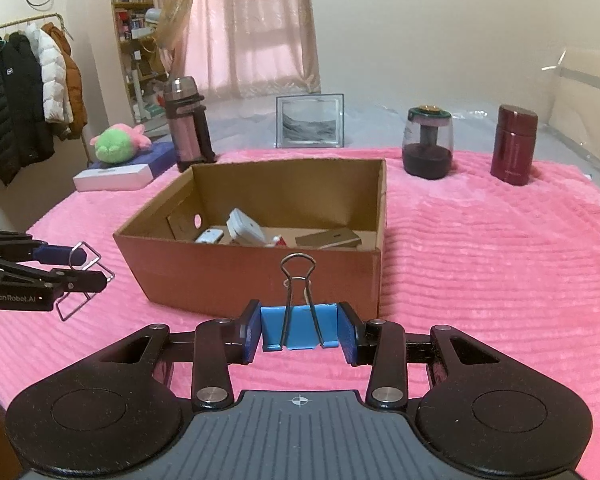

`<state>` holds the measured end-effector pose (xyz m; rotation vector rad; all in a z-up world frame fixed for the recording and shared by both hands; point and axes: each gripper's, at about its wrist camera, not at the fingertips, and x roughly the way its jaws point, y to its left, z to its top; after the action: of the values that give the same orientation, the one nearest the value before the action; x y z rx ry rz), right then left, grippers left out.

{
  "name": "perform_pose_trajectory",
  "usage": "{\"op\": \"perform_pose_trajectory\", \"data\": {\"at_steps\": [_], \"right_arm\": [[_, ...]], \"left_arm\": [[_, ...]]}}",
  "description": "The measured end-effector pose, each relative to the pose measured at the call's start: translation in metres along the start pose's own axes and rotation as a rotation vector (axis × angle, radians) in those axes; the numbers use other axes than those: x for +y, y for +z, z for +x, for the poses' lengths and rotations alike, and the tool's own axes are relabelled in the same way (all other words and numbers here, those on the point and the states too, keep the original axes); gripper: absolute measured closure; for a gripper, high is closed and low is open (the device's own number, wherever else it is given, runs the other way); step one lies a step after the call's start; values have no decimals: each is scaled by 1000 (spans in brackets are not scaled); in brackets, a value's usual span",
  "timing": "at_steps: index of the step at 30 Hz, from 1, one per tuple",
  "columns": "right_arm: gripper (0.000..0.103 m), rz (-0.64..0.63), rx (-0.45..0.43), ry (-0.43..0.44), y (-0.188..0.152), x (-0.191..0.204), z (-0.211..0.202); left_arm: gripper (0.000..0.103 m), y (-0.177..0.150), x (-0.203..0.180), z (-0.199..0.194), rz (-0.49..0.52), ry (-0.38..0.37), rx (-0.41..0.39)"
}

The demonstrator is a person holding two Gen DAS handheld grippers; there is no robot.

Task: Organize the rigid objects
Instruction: 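Carry the wire clip and binder clip with both tools into the box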

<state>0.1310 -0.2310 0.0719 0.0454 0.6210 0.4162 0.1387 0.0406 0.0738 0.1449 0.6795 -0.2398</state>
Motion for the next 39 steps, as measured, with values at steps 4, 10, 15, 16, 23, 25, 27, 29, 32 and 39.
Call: {"op": "perform_pose_trajectory", "data": {"at_steps": [4, 10, 15, 16, 23, 25, 27, 29, 32, 39], "right_arm": [[67, -19, -7, 7, 13, 0, 1], [67, -9, 1, 43, 35, -5, 9], [67, -9, 13, 67, 56, -9, 14], [67, -13, 13, 69, 61, -9, 15], [67, -53, 22, 85, 99, -9, 27], [67, -64, 33, 84, 109, -11, 36], [67, -74, 49, 81, 117, -12, 46], [67, -87, 68, 76, 123, -12, 56], [67, -98, 100, 70, 129, -14, 73], [67, -102, 160, 67, 136, -18, 108]], "left_arm": [[55, 9, 3, 0, 7, -9, -5], [55, 31, 7, 1, 32, -35, -17], [55, 54, 14, 4, 39, -63, -28], [55, 59, 16, 6, 39, -68, -29], [55, 95, 24, 21, 69, -89, -20], [55, 105, 25, 29, 84, -91, -11], [55, 112, 25, 39, 94, -93, 5], [55, 118, 26, 49, 100, -93, 23], [55, 124, 27, 64, 116, -92, 46], [55, 130, 24, 95, 163, -92, 99]]}}
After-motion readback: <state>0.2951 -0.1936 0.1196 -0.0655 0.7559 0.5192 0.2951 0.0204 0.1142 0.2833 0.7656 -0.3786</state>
